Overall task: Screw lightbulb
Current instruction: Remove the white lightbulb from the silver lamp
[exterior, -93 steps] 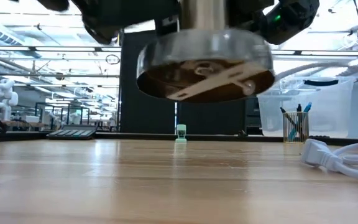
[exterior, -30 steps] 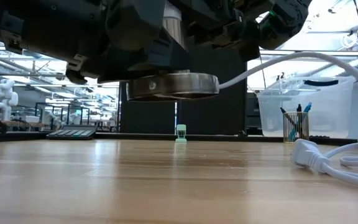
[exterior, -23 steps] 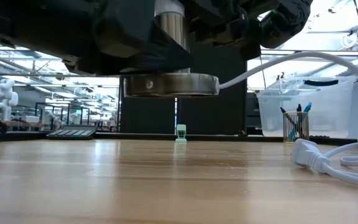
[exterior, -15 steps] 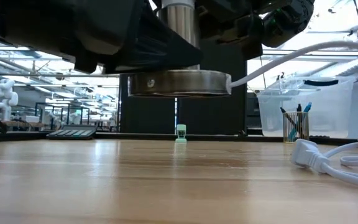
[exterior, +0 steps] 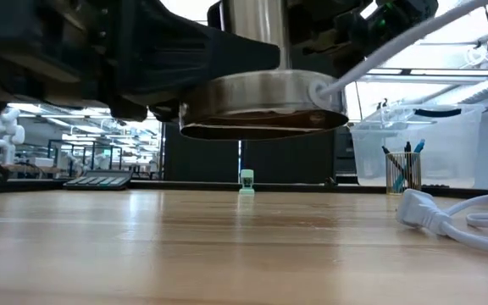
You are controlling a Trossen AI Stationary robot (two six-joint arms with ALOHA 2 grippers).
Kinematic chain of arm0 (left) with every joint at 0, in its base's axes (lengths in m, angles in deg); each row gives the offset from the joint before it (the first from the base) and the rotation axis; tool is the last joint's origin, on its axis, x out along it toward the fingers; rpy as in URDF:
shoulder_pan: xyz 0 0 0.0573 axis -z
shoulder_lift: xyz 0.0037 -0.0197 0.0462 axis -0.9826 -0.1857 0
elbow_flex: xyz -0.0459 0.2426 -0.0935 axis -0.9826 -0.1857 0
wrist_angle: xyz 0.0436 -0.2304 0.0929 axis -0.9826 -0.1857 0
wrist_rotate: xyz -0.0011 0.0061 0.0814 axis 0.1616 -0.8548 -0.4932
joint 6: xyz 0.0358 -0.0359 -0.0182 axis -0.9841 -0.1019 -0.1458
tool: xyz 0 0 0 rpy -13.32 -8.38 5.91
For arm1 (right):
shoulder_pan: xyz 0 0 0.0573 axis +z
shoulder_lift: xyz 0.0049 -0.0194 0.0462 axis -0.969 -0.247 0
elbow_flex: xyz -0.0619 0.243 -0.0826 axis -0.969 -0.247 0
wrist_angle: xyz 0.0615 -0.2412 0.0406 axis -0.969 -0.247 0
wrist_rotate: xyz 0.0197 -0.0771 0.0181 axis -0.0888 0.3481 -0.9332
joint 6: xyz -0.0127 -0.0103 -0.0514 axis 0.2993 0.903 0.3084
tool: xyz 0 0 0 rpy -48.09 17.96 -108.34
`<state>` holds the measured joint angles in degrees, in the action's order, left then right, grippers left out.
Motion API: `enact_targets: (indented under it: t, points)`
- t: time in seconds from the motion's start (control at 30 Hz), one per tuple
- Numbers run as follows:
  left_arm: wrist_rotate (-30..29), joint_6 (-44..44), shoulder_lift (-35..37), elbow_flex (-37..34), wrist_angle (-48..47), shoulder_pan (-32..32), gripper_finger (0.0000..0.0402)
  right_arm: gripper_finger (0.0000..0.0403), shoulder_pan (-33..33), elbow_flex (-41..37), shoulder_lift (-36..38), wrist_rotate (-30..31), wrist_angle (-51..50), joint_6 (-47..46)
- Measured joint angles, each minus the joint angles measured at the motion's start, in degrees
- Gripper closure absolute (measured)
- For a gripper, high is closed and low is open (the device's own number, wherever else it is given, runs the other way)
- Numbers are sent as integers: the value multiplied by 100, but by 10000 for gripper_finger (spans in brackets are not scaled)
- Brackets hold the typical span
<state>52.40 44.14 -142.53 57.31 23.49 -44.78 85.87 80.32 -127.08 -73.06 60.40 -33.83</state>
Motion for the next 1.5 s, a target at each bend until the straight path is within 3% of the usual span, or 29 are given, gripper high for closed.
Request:
enact_targets:
  t: [0.43, 0.6, 0.7, 0.83, 1.17, 1.5]
  points:
    - [4425, 491, -4, -280, 553, -1398, 228, 269, 66, 0, 2, -14, 61, 26]
    - [5372, 661, -11, -280, 658, -1747, 228, 269, 81, 0, 9, 74, 98, 60]
    - [5278, 716, -13, -280, 654, -1734, 227, 269, 33, 0, 11, 26, 50, 35]
    - [4732, 690, -13, -331, 620, -1597, 213, 269, -2, 4, 13, -12, -64, 64]
    - [2561, 565, -11, -1017, 1231, -1385, 208, 269, -266, 3, 11, 76, -325, 187]
    - [1667, 358, 186, -1391, 1404, -1493, 208, 270, -515, 4, 11, 247, -174, 210]
